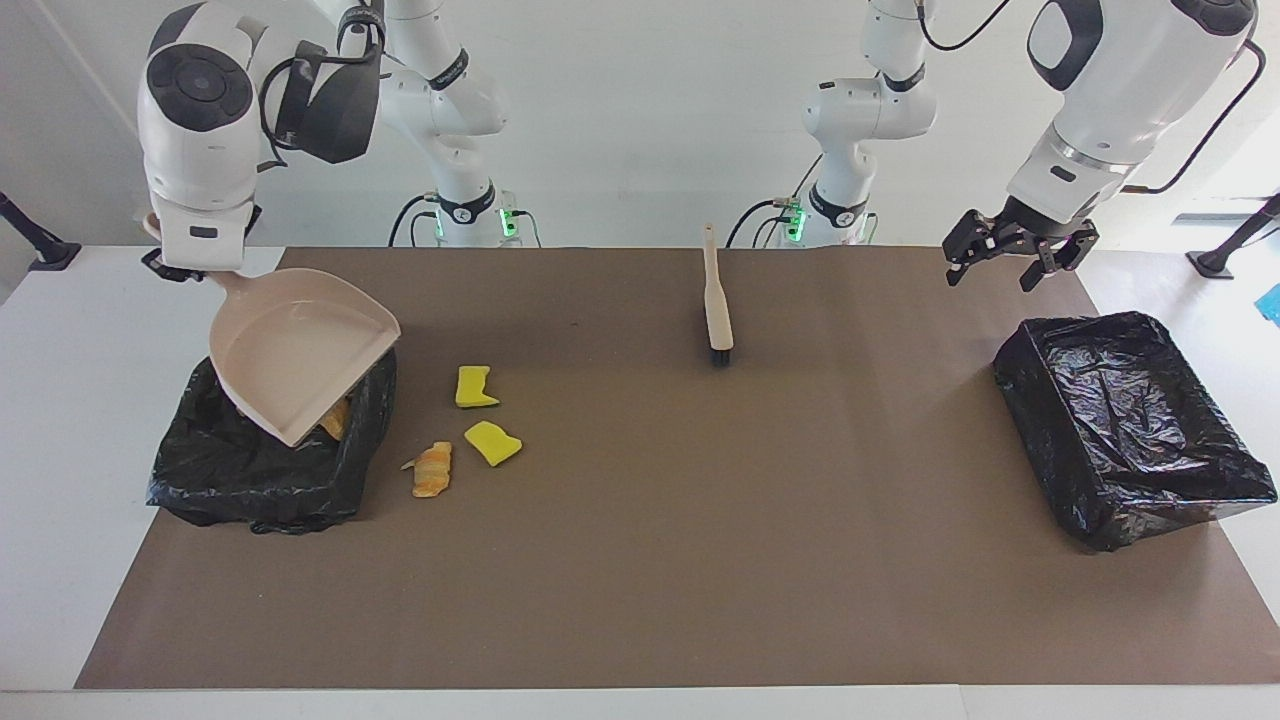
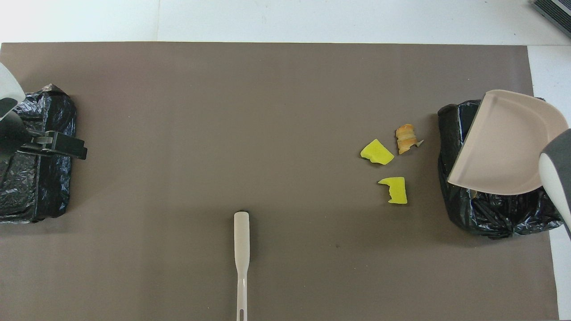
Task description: Sweep and dump trash in bin
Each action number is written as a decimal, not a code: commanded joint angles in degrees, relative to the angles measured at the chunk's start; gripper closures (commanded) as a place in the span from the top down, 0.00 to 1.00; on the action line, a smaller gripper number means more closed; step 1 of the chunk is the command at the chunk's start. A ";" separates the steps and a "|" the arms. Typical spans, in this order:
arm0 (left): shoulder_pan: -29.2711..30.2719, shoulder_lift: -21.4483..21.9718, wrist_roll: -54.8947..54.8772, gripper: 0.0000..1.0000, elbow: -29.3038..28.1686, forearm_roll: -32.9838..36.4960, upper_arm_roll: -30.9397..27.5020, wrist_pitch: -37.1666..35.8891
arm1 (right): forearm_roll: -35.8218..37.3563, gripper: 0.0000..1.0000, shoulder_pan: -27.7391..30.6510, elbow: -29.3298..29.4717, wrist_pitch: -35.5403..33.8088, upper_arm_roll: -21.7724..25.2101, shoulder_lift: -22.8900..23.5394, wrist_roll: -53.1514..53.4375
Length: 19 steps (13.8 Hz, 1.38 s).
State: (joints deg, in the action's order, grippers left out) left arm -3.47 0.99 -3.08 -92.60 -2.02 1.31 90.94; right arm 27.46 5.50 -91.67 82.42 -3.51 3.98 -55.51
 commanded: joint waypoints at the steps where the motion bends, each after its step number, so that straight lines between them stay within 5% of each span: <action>1: 0.30 0.24 0.88 1.00 1.10 1.05 0.19 -0.15 | -7.66 0.00 -3.20 1.58 -2.44 -0.36 0.42 14.32; 6: 0.30 0.24 0.97 1.00 1.10 1.05 0.19 -0.24 | -22.68 0.00 -10.86 1.58 -3.06 -0.36 0.59 40.61; 10: 0.39 0.24 0.97 1.00 1.10 1.05 0.19 -0.24 | -33.32 0.00 -20.07 1.58 6.67 -0.36 5.85 66.09; 19: 0.30 0.24 0.97 1.00 1.10 1.05 0.19 -0.24 | -40.29 0.00 -33.79 2.73 27.25 -0.62 16.32 83.54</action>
State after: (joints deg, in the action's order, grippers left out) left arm -3.46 1.07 -2.66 -92.11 -2.00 1.20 91.01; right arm -11.06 -26.44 -90.47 107.25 -4.26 18.31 26.43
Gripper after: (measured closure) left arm 0.000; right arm 0.687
